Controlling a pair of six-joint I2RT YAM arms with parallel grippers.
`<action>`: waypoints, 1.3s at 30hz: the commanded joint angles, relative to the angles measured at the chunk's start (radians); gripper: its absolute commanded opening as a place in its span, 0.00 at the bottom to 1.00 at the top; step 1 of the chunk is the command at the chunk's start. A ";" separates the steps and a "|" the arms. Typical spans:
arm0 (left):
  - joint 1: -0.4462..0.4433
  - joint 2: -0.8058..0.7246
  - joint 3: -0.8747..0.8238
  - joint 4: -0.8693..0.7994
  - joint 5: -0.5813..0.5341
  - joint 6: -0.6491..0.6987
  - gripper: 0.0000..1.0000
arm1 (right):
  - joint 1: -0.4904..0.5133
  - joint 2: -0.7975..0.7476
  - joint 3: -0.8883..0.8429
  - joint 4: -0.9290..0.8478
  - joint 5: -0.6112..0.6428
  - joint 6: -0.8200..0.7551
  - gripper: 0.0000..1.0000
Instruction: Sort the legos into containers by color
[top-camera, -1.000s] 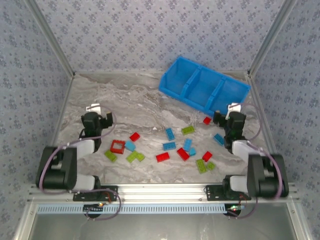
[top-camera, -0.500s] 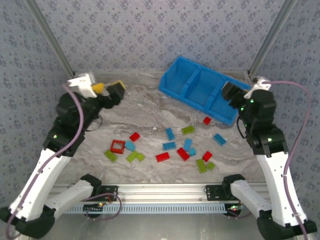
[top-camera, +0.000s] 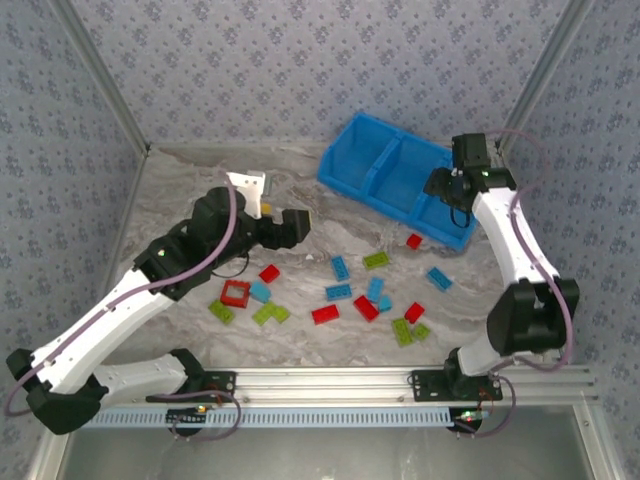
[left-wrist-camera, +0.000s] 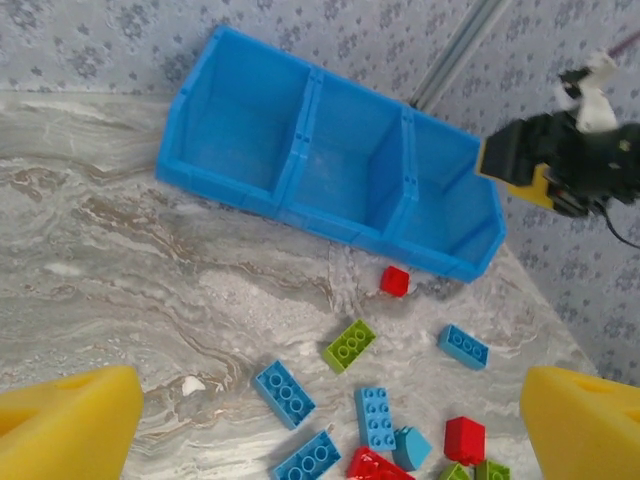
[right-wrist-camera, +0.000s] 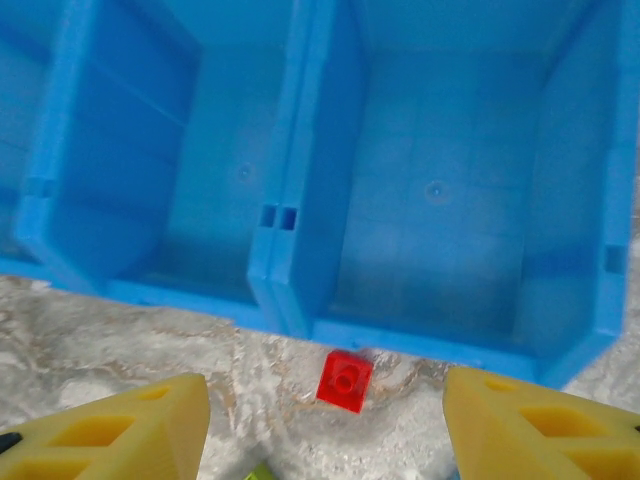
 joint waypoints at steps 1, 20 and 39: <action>-0.043 0.049 0.032 0.029 -0.059 0.025 0.97 | -0.011 0.052 0.065 0.022 -0.050 -0.021 0.65; -0.083 0.097 0.000 0.093 -0.034 0.007 0.96 | -0.005 0.506 0.363 -0.017 -0.047 -0.082 0.44; -0.084 -0.017 -0.035 0.004 -0.145 0.011 0.96 | 0.294 0.601 0.536 -0.088 0.038 -0.157 0.11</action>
